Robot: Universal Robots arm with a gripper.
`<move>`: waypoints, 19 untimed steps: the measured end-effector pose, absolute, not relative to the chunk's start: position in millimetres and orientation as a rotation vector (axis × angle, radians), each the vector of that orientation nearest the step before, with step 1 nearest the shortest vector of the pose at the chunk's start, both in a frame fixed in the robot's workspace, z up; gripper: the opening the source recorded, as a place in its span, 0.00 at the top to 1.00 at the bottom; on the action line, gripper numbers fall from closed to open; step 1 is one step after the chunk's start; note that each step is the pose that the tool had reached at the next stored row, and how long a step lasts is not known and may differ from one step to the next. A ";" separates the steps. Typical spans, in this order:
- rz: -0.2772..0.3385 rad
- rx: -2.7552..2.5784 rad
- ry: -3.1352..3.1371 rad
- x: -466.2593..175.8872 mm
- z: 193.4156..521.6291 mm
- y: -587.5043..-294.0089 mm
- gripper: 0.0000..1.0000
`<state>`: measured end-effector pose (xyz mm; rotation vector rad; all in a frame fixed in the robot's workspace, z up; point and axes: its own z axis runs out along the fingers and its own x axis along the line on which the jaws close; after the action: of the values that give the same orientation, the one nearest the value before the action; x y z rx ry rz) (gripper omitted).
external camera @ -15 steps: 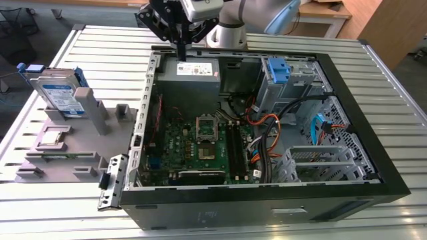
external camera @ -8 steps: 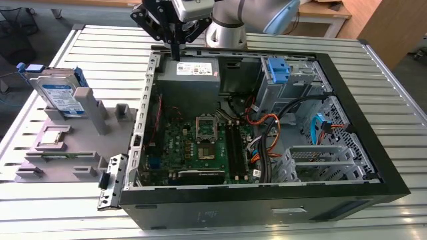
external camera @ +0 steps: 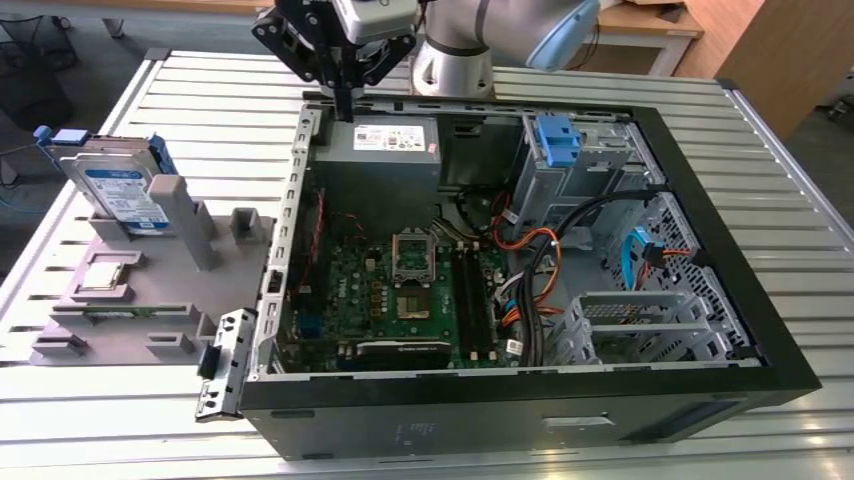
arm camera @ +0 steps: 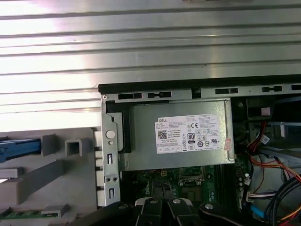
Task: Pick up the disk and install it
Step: 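Reach for the disk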
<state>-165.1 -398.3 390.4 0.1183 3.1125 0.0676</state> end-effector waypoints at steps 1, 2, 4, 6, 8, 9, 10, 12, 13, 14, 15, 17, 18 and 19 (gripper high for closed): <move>0.067 0.118 3.112 -166.1 390.4 -398.2 0.89; 0.068 0.119 3.112 -167.0 390.3 -398.2 0.89; 0.068 0.119 3.112 -168.8 390.3 -398.1 0.89; 0.068 0.119 3.112 -170.7 390.2 -398.0 0.89; 0.068 0.119 3.112 -172.3 390.2 -397.9 0.89; 0.068 0.119 3.112 -172.9 390.2 -397.9 0.89; 0.068 0.119 3.112 -173.6 390.2 -397.9 0.89; 0.068 0.119 3.112 -174.9 390.2 -397.8 0.89; 0.068 0.119 3.112 -175.4 390.2 -397.8 0.89; 0.068 0.119 3.112 -176.1 390.2 -397.7 0.89; 0.068 0.119 3.112 -176.8 390.2 -397.7 0.89; 0.068 0.119 3.112 -178.3 390.1 -397.7 0.89; 0.068 0.119 3.112 -179.1 390.1 -397.7 0.89; 0.068 0.120 3.112 -180.0 390.1 -397.7 0.89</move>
<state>-180.0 -397.7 390.1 0.1196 3.1124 0.0675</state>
